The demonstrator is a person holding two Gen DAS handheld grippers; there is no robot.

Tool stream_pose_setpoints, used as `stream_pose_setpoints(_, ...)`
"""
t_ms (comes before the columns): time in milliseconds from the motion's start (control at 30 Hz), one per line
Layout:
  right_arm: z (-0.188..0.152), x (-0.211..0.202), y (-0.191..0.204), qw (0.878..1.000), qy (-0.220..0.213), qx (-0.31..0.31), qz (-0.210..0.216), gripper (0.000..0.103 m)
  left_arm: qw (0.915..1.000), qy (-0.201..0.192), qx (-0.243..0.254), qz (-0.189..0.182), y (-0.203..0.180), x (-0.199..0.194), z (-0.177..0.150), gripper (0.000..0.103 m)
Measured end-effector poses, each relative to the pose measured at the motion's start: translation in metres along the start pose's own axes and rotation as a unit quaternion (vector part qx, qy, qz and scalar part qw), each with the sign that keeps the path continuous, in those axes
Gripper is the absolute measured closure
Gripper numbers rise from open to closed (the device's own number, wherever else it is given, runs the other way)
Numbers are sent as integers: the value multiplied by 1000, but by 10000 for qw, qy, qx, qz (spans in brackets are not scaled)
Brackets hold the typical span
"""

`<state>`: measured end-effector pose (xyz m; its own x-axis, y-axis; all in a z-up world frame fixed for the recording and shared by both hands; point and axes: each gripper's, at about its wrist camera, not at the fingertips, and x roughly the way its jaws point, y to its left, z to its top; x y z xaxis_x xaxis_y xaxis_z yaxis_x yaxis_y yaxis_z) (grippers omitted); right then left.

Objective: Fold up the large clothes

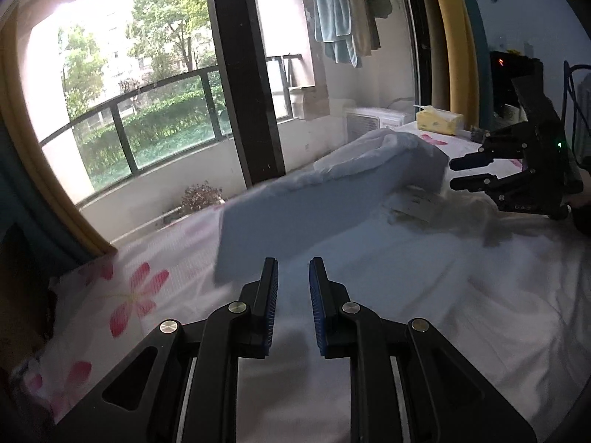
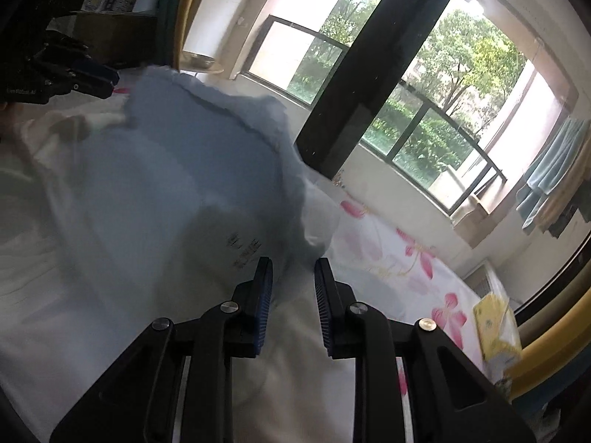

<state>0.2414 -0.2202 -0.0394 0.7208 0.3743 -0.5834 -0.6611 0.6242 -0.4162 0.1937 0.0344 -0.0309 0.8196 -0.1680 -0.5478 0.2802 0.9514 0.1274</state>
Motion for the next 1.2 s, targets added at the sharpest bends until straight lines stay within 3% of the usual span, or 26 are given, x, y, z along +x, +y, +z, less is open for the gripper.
stream_pose_setpoints(200, -14, -11, -1, 9998, 181, 125, -4, 80, 9996, 101, -269, 4, 10, -13, -14, 84)
stream_pose_setpoints(367, 1, -16, -23, 9974, 60, 608, 383, 80, 9985, 10, -527, 152, 30, -14, -2, 83)
stream_pose_setpoints(400, 9, -15, -28, 9969, -3, 686, 393, 78, 9981, -21, -594, 162, 34, -12, 3, 76)
stream_pose_setpoints(467, 32, -10, -40, 9945, -237, 872, 531, 63, 9974, -73, -695, 172, 41, -9, 11, 65)
stream_pose_setpoints(533, 54, -4, -50, 9911, -496, 1052, 641, 37, 9966, -153, -795, 175, 48, -3, 23, 65)
stream_pose_setpoints(633, 91, 15, -63, 9833, -791, 1290, 1007, 34, 9940, -251, -1041, 209, 62, 9, 43, 64)
stream_pose_setpoints(733, 120, 45, -69, 9786, -663, 1493, 1254, 34, 9917, -318, -1236, 124, 72, 21, 60, 64)
stream_pose_setpoints(867, 136, 77, -61, 9802, -297, 1539, 1212, 34, 9914, -220, -1286, 85, 76, 50, 82, 57)
stream_pose_setpoints(967, 130, 95, -47, 9824, 88, 1418, 1210, 34, 9907, 92, -1360, -20, 75, 80, 89, 57)
stream_pose_setpoints(1067, 114, 96, -43, 9740, 232, 1584, 1601, 34, 9889, 509, -1364, -298, 71, 101, 84, 57)
stream_pose_setpoints(1200, 99, 82, -37, 9677, 439, 1621, 1880, 34, 9857, 720, -1355, -696, 55, 98, 67, 57)
